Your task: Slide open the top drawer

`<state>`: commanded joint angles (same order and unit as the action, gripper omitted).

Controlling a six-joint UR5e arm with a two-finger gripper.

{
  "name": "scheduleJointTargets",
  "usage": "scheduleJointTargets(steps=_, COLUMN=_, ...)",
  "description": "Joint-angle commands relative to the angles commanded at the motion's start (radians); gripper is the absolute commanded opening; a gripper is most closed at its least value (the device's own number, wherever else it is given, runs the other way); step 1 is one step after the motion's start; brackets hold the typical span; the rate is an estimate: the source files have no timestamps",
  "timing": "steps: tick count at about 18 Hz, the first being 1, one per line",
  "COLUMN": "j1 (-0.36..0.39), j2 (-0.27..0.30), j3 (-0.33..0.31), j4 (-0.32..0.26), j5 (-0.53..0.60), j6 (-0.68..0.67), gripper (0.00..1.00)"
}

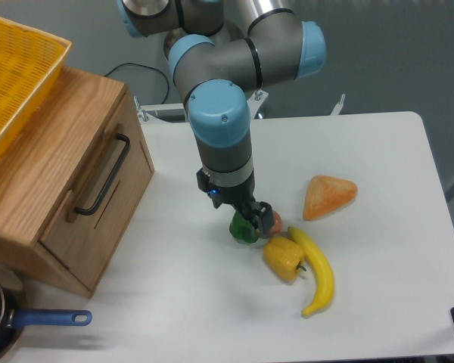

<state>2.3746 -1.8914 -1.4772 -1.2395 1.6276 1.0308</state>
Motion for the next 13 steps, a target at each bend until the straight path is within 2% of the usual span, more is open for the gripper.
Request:
scheduleJointTargets(steps=4, j1=0.008, j2=0.0, j3=0.002, j4=0.0, j5=-0.014, j6=0.005, gripper=1.0)
scheduleJointTargets(steps=8, j1=0.048, j2=0.0, j3=-0.002, j4=0.0, j5=-0.132, j6=0.0, gripper=1.0)
scheduleJointTargets(steps=13, j1=0.049, j2=0.0, j3=-0.002, j4=0.0, j5=-0.129, j6=0.003, gripper=1.0)
